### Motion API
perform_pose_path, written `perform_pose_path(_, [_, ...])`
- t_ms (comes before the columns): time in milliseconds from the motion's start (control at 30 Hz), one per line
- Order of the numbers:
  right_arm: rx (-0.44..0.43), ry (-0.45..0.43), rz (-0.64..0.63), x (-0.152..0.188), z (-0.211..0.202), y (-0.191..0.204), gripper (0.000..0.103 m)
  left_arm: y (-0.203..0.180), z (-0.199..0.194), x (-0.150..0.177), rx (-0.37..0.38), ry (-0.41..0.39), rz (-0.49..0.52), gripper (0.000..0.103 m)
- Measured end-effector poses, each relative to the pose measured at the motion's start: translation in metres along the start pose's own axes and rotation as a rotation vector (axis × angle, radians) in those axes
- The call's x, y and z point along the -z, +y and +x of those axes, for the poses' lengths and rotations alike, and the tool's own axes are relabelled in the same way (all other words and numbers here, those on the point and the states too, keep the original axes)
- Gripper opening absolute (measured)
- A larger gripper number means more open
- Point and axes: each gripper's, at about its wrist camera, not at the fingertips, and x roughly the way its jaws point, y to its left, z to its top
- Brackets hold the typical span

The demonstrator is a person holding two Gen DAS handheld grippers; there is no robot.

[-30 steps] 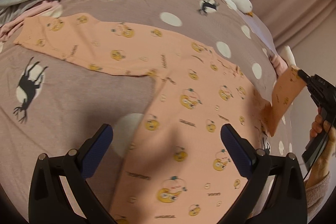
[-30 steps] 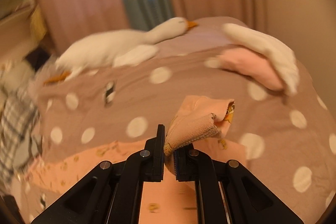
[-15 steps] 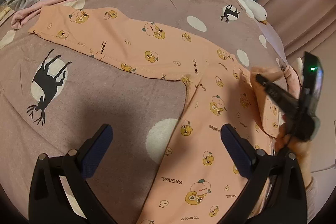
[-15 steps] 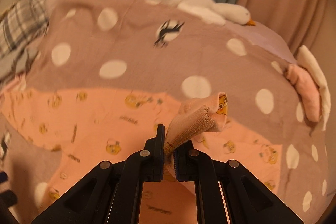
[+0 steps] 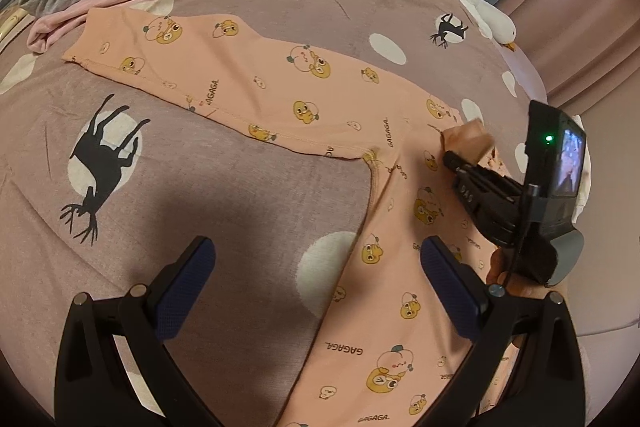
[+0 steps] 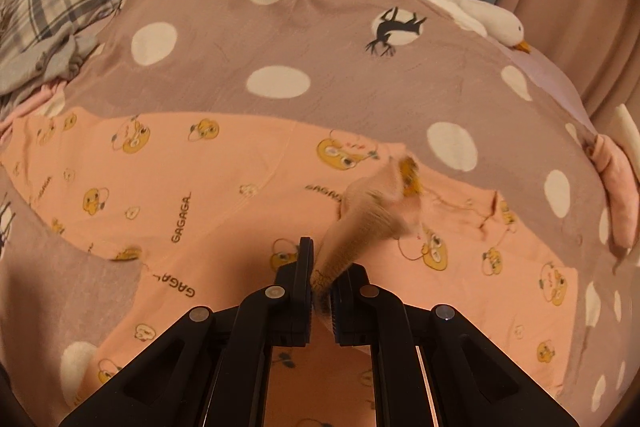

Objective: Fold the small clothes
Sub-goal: 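Fold the held sleeve across the shirt body with the right tool, release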

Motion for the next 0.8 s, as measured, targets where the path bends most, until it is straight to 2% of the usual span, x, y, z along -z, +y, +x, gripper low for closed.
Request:
perform_pose_path(100, [-0.041, 0.052, 0.025, 0.001, 0.01, 0.0, 0.014, 0.004, 0.0, -0.001, 0.003, 0.001, -0.014, 0.103])
perform_pose_path(167, [-0.061, 0.071, 0.035, 0.001, 0.01, -0.001, 0.039, 0.007, -0.001, -0.001, 0.011, -0.004, -0.021, 0.103])
perform_pose_path(200, [-0.102, 0.064, 0.05, 0.001, 0.006, -0.004, 0.042, 0.009, -0.001, -0.001, 0.016, -0.006, -0.027, 0.103])
perform_pose_path(300, [-0.238, 0.002, 0.117, -0.003, -0.018, -0.021, 0.045, 0.015, -0.001, -0.001, 0.042, -0.01, -0.059, 0.103])
perform_pose_path(367, [-0.341, -0.058, 0.202, -0.004, -0.035, -0.041, 0.055, 0.016, -0.001, -0.002, 0.049, -0.013, -0.065, 0.103])
perform_pose_path(433, [-0.409, -0.096, 0.287, -0.003, -0.042, -0.06, 0.06, 0.013, 0.0, -0.003, 0.052, -0.011, -0.052, 0.103])
perform_pose_path(500, [-0.426, -0.108, 0.365, 0.001, -0.038, -0.077, 0.06, 0.004, 0.002, -0.005, 0.063, -0.008, -0.025, 0.102])
perform_pose_path(567, [-0.371, -0.07, 0.397, 0.008, -0.023, -0.084, 0.059, -0.009, 0.005, -0.008, 0.082, -0.007, 0.01, 0.102])
perform_pose_path(600, [-0.368, -0.053, 0.402, 0.012, -0.015, -0.084, 0.054, -0.017, 0.007, -0.01, 0.094, -0.008, 0.031, 0.103])
perform_pose_path(633, [-0.376, -0.028, 0.4, 0.016, -0.006, -0.081, 0.041, -0.026, 0.009, -0.013, 0.109, -0.008, 0.051, 0.102])
perform_pose_path(667, [-0.375, -0.01, 0.392, 0.02, 0.001, -0.077, 0.034, -0.037, 0.012, -0.016, 0.13, -0.006, 0.076, 0.102])
perform_pose_path(767, [-0.38, 0.046, 0.344, 0.033, 0.021, -0.055, 0.022, -0.065, 0.024, -0.028, 0.196, 0.013, 0.115, 0.102])
perform_pose_path(800, [-0.39, 0.056, 0.333, 0.036, 0.025, -0.049, 0.022, -0.074, 0.03, -0.033, 0.223, 0.026, 0.124, 0.102])
